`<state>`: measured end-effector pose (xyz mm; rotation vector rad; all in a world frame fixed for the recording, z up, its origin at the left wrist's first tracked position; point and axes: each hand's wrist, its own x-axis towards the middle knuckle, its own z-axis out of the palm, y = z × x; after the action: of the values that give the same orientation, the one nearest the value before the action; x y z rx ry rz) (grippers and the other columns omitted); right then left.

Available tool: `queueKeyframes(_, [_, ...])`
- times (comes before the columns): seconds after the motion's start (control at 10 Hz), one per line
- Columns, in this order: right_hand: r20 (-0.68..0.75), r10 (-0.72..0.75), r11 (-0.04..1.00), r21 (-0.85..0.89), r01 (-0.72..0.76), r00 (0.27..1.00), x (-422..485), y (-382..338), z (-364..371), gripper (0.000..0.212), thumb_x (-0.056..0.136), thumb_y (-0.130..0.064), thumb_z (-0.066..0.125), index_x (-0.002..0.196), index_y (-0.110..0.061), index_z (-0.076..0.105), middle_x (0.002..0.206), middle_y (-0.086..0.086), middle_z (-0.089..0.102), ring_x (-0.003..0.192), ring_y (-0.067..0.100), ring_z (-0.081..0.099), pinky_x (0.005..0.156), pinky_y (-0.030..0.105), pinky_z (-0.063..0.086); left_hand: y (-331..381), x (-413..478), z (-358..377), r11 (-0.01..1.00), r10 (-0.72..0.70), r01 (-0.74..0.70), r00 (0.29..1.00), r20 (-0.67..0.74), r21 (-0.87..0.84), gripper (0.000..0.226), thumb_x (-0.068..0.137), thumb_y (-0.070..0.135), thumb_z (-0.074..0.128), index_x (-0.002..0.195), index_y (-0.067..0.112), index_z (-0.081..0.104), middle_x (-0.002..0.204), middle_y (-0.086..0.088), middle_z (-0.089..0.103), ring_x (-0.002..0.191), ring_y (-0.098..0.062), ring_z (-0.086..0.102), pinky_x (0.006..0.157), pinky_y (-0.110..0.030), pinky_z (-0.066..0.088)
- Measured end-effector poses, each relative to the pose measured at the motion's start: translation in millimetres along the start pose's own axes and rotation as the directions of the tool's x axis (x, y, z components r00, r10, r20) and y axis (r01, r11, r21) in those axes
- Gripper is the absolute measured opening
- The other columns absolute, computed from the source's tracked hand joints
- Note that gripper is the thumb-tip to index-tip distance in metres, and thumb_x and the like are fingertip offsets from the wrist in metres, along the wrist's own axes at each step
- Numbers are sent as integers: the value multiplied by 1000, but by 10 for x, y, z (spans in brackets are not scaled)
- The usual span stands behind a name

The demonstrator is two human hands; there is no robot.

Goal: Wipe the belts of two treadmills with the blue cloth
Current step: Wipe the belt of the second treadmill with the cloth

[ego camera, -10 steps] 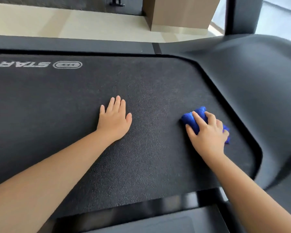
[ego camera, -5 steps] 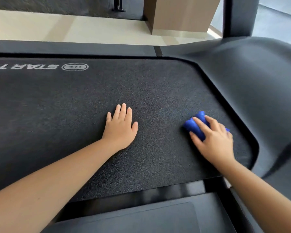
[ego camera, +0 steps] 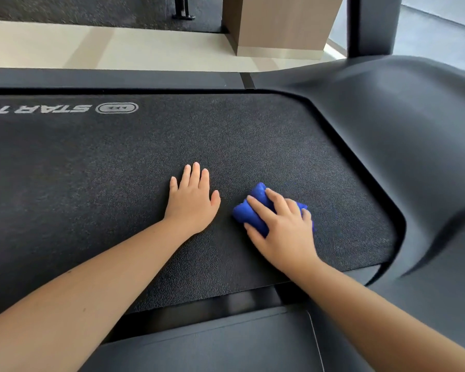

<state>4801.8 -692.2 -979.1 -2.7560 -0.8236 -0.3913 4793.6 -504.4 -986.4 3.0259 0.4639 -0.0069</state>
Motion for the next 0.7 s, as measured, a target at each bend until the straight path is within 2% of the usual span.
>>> queueKeyframes(0.1, [4, 20, 999, -29, -19, 1000, -36, 421, -68, 52, 75, -54, 44, 118, -32, 65, 125, 7, 59, 100, 33, 60, 80, 50, 47, -24, -9, -14, 1000, 8, -8, 1000, 19, -12, 60, 99, 40, 22, 149, 10, 6, 157, -9, -1, 144, -24, -3, 114, -47, 5])
queueKeyframes(0.2, [-29, 191, 980, -52, -192, 981, -80, 819, -166, 46, 79, -49, 57, 121, -29, 63, 130, 10, 55, 110, 34, 54, 85, 52, 42, -10, -13, -43, 1000, 3, -2, 999, 47, -22, 60, 99, 40, 20, 149, 10, 4, 157, -9, -3, 144, -24, -4, 114, -47, 4])
queueKeyframes(0.3, [-32, 273, 959, -75, -275, 961, -117, 973, -189, 47, 77, -34, 72, 122, -25, 62, 133, 14, 52, 114, 38, 49, 86, 54, 38, -5, -14, -47, 1000, 4, -2, 999, 47, -28, 60, 99, 40, 20, 149, 10, 3, 157, -9, -3, 144, -24, -5, 114, -47, 4])
queueKeyframes(0.4, [-59, 262, 961, -74, -266, 963, -110, 814, -135, 45, 76, -34, 73, 118, -22, 65, 127, 16, 55, 105, 40, 52, 80, 53, 40, -8, -14, -49, 999, 1, 0, 999, 46, -34, 60, 99, 40, 21, 149, 10, 5, 157, -9, -2, 144, -24, -4, 114, -47, 4])
queueKeyframes(0.5, [-53, 115, 992, -44, -117, 992, -96, 441, -74, 48, 75, -48, 50, 113, -24, 67, 120, 12, 60, 95, 37, 58, 74, 49, 44, -11, -16, -57, 999, 0, 2, 999, 46, -48, 60, 99, 40, 23, 149, 11, 6, 157, -9, -1, 144, -23, -3, 114, -46, 3])
queueKeyframes(0.7, [-32, -125, 991, 41, 126, 992, -5, -252, 70, 49, 74, -46, 44, 112, -25, 68, 119, 10, 61, 90, 33, 60, 71, 45, 45, -222, -234, -79, 989, 120, -116, 992, 46, -89, 56, 100, 35, 26, 149, 16, 8, 157, -1, -3, 144, -16, -5, 114, -39, 3])
